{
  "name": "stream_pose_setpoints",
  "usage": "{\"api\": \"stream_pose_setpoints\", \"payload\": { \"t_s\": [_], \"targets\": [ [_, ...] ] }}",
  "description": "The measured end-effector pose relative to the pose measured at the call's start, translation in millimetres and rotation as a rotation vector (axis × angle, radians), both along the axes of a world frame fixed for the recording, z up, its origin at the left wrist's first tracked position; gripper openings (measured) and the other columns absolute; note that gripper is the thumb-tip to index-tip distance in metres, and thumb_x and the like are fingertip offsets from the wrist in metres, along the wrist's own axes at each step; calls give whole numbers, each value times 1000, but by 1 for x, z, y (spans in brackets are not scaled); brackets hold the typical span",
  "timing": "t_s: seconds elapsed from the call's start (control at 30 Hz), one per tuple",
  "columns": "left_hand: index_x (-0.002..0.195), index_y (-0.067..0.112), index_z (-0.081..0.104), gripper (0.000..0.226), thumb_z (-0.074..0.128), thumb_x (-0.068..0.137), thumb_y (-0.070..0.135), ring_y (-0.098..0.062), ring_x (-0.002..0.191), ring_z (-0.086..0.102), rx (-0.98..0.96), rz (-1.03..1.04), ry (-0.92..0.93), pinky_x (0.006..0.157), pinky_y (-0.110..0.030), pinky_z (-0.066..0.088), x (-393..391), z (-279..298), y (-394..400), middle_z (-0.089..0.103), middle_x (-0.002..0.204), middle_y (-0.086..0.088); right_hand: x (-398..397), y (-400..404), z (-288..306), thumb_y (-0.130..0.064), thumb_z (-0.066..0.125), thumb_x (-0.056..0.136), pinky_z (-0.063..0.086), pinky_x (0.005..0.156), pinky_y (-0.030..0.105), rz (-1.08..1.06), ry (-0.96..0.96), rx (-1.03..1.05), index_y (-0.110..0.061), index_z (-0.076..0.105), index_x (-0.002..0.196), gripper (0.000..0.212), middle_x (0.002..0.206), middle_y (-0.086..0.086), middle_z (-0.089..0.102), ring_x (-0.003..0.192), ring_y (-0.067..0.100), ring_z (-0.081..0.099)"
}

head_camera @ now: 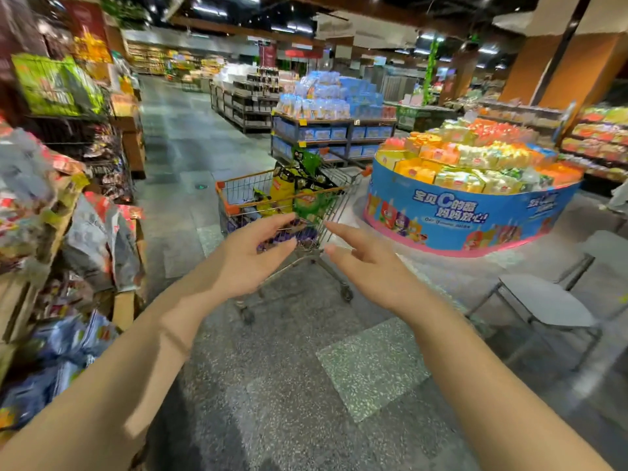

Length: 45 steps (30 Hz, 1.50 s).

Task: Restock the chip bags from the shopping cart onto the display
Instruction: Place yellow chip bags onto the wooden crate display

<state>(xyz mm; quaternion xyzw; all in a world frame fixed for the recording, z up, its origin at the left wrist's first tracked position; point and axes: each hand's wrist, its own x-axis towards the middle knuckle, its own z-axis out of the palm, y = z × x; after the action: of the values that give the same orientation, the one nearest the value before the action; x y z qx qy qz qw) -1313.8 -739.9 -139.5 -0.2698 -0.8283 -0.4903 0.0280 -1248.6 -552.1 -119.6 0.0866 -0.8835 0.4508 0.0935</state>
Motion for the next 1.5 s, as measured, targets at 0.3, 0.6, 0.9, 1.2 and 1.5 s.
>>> {"api": "stream_pose_setpoints", "payload": {
  "t_s": [0.3,0.6,0.9,1.2,1.5],
  "targets": [
    [140,33,40,48,51,93,36,5,125,33,-137,-10,84,107,-20,27,-197,5,19,36,131,25,-207,14,4,-32,48,98,25,96,10,-5,-29,43,-27,40,143,45,132,-19,40,120,-7,34],
    [138,28,43,46,54,93,31,-4,128,39,-147,-10,-37,107,-22,30,-363,-29,31,43,136,14,-386,24,-25,-40,48,96,34,104,26,23,-136,86,-32,40,143,48,142,-14,42,125,6,45],
    [144,34,31,47,44,99,33,1,128,27,-269,23,-111,99,-14,19,-554,-52,53,30,131,24,-575,62,-74,-41,49,96,28,113,29,42,-191,20,-41,33,143,49,135,-28,33,133,-1,33],
    [146,26,33,56,52,95,38,-7,132,35,-358,-79,-53,112,-29,28,-730,-78,77,33,150,8,-733,70,-89,-38,47,98,29,108,23,51,-252,-14,-37,30,146,51,146,-22,31,133,-4,30],
    [147,35,21,66,58,93,25,-15,135,34,-386,-198,70,108,-28,31,-889,-127,62,29,152,3,-856,45,-122,-34,46,99,30,84,1,-112,-350,16,-38,23,148,54,140,-17,37,115,-5,37]
  ]
}}
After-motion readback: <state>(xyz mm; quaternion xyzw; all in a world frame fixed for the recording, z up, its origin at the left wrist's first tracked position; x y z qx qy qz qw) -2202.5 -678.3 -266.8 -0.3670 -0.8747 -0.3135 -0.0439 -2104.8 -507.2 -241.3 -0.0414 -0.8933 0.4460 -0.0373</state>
